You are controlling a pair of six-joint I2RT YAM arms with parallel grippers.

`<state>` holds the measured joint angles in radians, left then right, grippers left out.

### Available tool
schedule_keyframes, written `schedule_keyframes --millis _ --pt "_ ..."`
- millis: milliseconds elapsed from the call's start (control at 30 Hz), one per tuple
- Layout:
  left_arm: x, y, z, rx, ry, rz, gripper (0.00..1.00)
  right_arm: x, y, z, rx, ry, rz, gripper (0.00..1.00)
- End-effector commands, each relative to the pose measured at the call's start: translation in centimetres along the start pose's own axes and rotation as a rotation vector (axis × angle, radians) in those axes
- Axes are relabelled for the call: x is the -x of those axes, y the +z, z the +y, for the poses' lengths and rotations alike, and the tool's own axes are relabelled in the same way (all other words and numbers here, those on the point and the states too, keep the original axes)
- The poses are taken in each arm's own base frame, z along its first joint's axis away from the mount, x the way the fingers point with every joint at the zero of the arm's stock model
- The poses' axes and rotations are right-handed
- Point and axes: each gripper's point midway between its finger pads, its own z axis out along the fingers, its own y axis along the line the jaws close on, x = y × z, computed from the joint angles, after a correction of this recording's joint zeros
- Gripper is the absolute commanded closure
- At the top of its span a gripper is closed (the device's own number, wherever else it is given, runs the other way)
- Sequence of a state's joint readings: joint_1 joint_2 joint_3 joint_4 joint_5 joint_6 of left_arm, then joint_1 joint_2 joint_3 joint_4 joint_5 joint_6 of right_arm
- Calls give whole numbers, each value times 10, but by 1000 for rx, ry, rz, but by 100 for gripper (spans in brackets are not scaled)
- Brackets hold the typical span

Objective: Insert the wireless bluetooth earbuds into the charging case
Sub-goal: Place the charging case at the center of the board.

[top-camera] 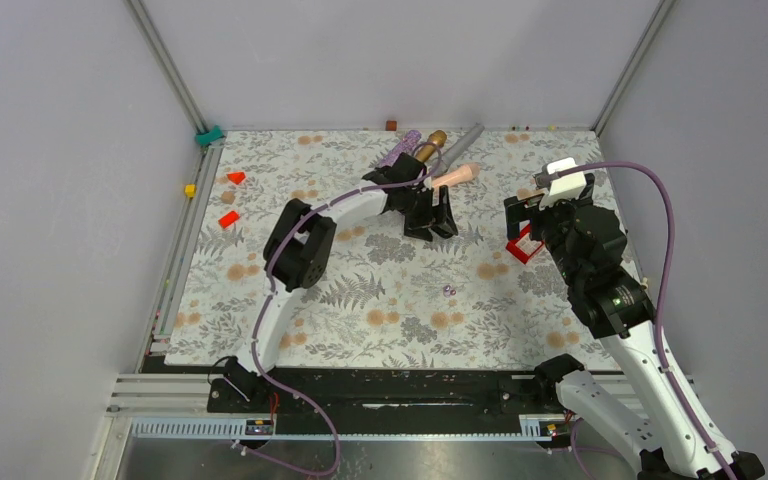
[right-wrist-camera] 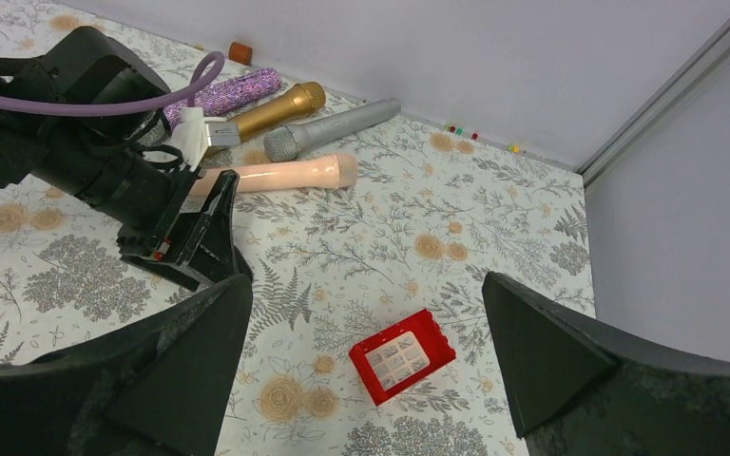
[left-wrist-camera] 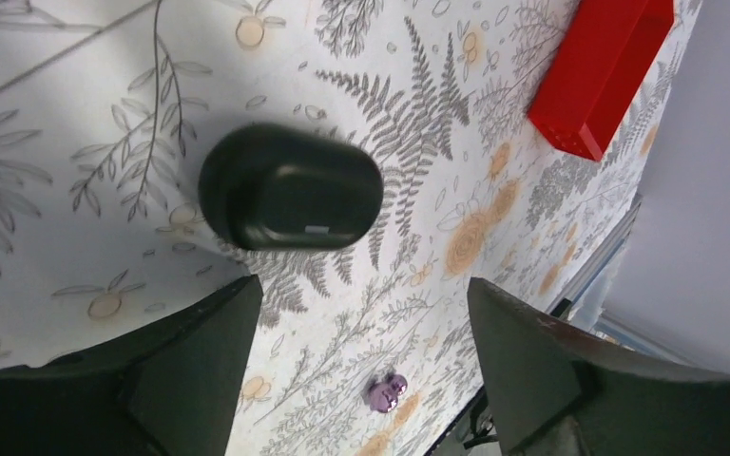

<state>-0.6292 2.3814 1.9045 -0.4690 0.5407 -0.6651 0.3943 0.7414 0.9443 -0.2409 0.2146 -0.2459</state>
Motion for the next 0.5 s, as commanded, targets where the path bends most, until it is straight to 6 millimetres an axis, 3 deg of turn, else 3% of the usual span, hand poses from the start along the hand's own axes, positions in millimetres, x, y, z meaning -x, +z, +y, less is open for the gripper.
schedule_keyframes --millis 0,33,167,367,467 --pt "-11 -19 -2 11 11 -1 8 12 1 0 6 24 -53 1" --pt "-13 -23 -6 -2 24 -2 2 13 1 0 5 24 -54 1" --pt "-8 -48 -19 -44 104 -45 2 12 2 1 8 22 -49 1" --pt "17 -108 -52 -118 259 -160 2 9 4 4 22 20 -38 0" --pt "23 -135 -58 -96 368 -188 1 9 5 5 27 23 -37 1"
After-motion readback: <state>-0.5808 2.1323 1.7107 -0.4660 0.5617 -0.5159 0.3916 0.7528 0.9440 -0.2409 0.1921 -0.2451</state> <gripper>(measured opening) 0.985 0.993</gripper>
